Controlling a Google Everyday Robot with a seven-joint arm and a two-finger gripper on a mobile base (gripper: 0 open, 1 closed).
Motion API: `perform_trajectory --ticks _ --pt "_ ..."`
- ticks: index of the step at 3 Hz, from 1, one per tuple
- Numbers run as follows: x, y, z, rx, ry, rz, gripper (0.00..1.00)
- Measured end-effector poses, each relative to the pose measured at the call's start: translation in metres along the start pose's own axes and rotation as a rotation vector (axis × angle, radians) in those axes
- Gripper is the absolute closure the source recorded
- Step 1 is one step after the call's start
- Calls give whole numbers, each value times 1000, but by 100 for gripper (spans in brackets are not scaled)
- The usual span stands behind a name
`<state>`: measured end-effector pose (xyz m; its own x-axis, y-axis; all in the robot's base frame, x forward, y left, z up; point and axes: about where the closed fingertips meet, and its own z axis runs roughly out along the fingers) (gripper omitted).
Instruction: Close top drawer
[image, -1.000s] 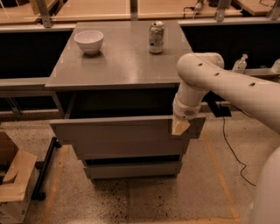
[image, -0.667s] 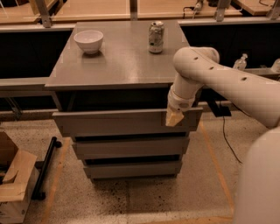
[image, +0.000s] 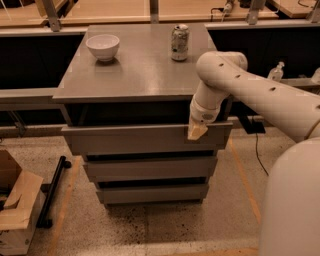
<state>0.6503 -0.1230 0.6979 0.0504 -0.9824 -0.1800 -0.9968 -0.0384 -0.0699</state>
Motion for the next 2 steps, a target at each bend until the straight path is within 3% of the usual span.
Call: perform_trajectory --ticks 1,2 --pt "6 -4 41 -77 -5 15 100" --pt "7 -4 44 -83 -6 16 100"
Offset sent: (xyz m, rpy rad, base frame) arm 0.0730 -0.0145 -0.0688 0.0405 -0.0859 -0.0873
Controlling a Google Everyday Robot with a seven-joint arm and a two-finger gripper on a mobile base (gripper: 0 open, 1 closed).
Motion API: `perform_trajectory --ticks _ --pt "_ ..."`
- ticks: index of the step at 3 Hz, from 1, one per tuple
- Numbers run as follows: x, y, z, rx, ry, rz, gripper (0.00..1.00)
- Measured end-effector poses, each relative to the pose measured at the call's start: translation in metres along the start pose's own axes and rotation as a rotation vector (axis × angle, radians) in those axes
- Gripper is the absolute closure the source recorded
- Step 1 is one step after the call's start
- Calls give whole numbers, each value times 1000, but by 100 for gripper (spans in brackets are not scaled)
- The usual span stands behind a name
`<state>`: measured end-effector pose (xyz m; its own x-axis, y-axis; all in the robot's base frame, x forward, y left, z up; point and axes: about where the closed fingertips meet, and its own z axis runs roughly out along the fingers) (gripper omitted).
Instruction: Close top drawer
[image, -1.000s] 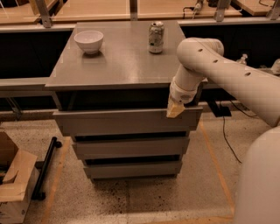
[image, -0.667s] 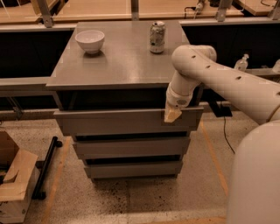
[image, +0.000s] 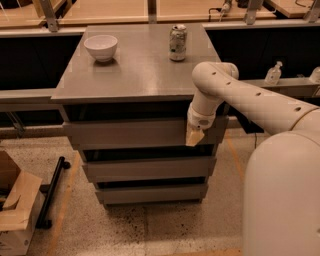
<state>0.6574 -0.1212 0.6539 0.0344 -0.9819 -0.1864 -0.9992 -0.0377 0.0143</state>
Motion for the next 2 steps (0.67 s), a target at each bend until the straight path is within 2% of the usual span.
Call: perform_trajectory --ticks 1,2 --pt "-3 -28 -5 100 -5 -23 100" --pt "-5 -22 -4 100 -5 -23 100"
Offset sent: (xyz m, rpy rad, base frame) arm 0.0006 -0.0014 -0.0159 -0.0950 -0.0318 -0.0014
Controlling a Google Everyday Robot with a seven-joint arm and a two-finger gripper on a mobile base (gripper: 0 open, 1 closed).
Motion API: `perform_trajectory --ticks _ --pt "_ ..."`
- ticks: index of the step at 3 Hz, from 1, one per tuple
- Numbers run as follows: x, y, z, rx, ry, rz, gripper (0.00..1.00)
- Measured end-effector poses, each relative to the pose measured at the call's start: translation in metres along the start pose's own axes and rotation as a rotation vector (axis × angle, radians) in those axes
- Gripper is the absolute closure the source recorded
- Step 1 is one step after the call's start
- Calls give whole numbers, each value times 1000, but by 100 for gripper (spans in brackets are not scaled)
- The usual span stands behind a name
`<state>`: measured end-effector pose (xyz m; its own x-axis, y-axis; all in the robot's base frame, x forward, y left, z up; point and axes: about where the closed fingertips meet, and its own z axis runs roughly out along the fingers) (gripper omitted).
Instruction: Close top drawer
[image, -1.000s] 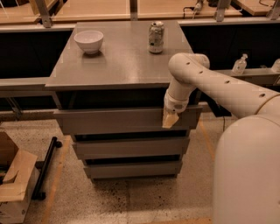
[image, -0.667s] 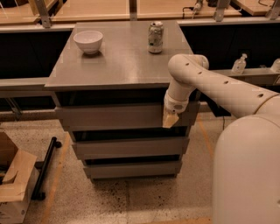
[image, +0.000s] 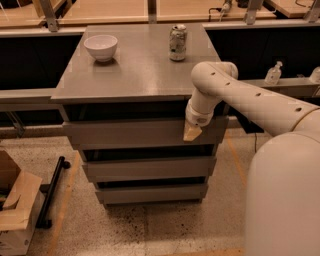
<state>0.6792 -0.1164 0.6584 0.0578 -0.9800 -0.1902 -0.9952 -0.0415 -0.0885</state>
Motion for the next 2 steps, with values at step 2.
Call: perform_trajectory --ticks 2 --pt "43 92 9 -222 153 131 100"
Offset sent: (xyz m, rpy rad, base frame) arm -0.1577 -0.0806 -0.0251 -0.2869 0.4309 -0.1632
